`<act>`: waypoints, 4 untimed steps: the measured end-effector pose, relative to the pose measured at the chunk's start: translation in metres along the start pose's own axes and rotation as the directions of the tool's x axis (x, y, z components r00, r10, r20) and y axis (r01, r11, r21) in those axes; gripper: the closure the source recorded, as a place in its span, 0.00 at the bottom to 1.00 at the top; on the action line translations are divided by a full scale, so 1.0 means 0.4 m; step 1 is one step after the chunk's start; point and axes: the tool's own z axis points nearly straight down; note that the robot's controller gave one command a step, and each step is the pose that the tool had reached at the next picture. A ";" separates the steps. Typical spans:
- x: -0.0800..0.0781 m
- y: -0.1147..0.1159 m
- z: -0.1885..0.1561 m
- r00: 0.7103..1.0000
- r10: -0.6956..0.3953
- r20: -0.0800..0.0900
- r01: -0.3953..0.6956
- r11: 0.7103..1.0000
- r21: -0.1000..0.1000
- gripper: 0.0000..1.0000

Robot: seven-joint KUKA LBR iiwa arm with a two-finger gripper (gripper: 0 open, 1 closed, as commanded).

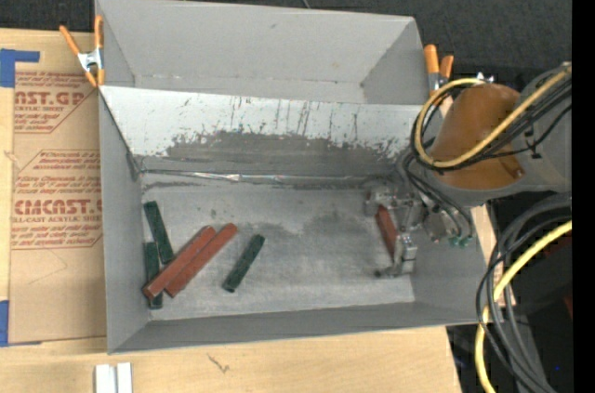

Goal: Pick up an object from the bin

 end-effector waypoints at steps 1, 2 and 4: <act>0.119 -0.054 0.028 0.990 -0.140 0.001 0.140 0.990 -0.001 0.00; 0.097 -0.070 0.006 0.976 -0.220 -0.001 0.220 0.976 -0.001 0.00; -0.031 -0.079 0.031 0.750 -0.661 0.004 0.661 0.750 -0.004 1.00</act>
Offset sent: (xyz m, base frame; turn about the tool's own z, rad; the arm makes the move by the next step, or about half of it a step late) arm 0.0049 -0.0328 0.0099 -0.3639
